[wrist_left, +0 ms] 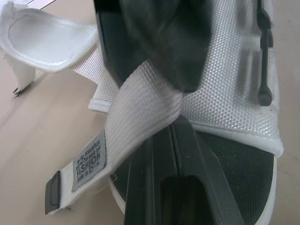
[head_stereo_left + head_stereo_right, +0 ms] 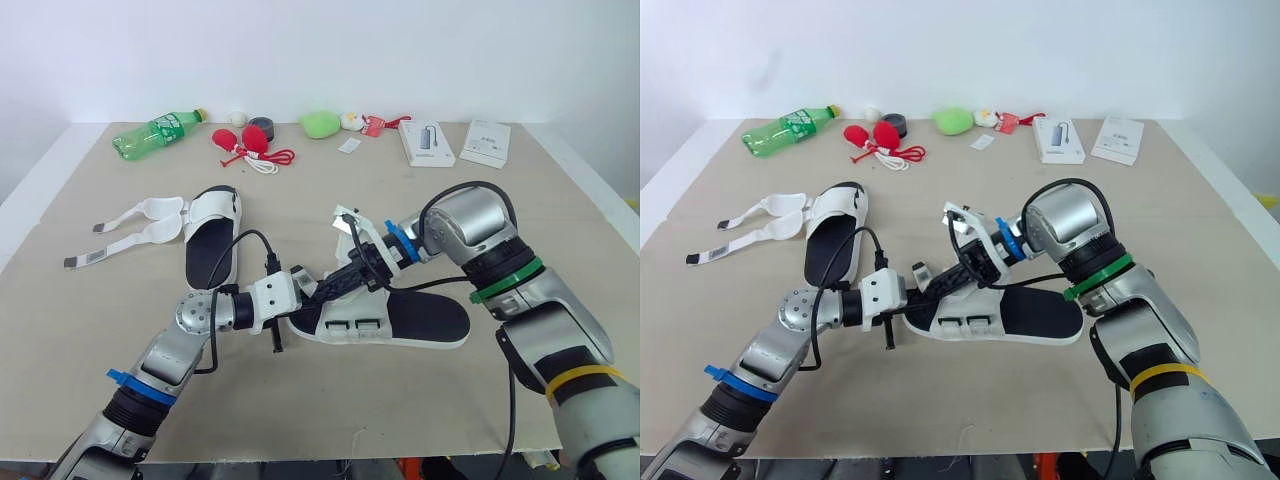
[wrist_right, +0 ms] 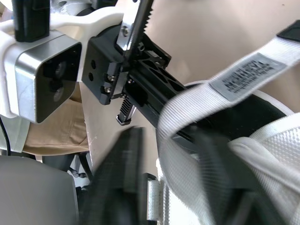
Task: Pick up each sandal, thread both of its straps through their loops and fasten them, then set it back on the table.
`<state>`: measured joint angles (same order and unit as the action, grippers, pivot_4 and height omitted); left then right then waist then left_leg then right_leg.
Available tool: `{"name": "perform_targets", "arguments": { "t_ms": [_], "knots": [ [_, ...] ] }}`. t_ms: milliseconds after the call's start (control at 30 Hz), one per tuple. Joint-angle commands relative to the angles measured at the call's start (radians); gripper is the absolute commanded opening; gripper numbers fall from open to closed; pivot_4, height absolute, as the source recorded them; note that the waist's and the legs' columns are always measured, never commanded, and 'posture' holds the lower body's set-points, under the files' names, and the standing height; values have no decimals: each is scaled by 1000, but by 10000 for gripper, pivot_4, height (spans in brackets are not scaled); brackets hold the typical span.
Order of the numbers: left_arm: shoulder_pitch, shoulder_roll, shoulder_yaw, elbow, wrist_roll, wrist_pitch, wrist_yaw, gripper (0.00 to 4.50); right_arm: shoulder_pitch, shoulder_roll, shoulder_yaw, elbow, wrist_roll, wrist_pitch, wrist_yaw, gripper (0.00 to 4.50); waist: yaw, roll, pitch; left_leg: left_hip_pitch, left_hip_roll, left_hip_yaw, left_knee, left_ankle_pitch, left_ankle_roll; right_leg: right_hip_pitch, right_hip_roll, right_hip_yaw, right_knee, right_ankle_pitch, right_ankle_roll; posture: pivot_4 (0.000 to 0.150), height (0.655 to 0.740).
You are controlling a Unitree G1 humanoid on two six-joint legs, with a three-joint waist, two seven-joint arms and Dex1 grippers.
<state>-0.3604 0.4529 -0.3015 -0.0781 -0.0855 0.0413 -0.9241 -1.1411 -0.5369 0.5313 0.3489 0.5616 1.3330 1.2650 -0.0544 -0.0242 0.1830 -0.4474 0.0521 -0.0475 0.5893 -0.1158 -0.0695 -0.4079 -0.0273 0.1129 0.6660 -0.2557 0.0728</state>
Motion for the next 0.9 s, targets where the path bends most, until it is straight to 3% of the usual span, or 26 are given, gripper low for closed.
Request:
{"name": "perform_targets", "arguments": {
  "t_ms": [33, 200, 600, 800, 900],
  "knots": [
    [6, -2, -12, -19, 6, -5, -3, 0, -24, 2, -46, 4, 0, -11, 11, 796, 0, 0, 0, 0, 0, 0, 0, 0, 0, 0, 0, 0, 0, 0, 0, 1500, 7400],
    [9, 1, -13, -20, 4, -5, -4, 0, -2, -30, -78, -25, -12, -89, 33, 796, 0, 0, 0, 0, 0, 0, 2, 0, 0, 0, 0, 0, 0, 1, -2, 1500, 7400],
    [-4, 13, 3, 20, -1, -24, -16, 0, 114, -84, -342, -132, 33, -258, 15, 796, 1, 0, 0, 0, 0, 0, 1, 0, 0, 0, 1, 0, 0, 1, 1, 1500, 7400],
    [-8, 18, 5, 33, -1, -36, -24, 0, 297, -71, -459, -297, -7, -675, 37, 796, 3, 0, 0, 0, 0, 0, 1, 0, 0, 0, 1, 0, 0, 0, -1, 1500, 7400],
    [-6, 19, 5, 32, -2, -37, -28, 0, 372, -49, -480, -325, -80, -1008, 84, 796, 4, 0, 0, 0, 0, 0, 1, 0, 0, 0, 1, 0, 0, 2, 3, 1500, 7400]
  ]
}}
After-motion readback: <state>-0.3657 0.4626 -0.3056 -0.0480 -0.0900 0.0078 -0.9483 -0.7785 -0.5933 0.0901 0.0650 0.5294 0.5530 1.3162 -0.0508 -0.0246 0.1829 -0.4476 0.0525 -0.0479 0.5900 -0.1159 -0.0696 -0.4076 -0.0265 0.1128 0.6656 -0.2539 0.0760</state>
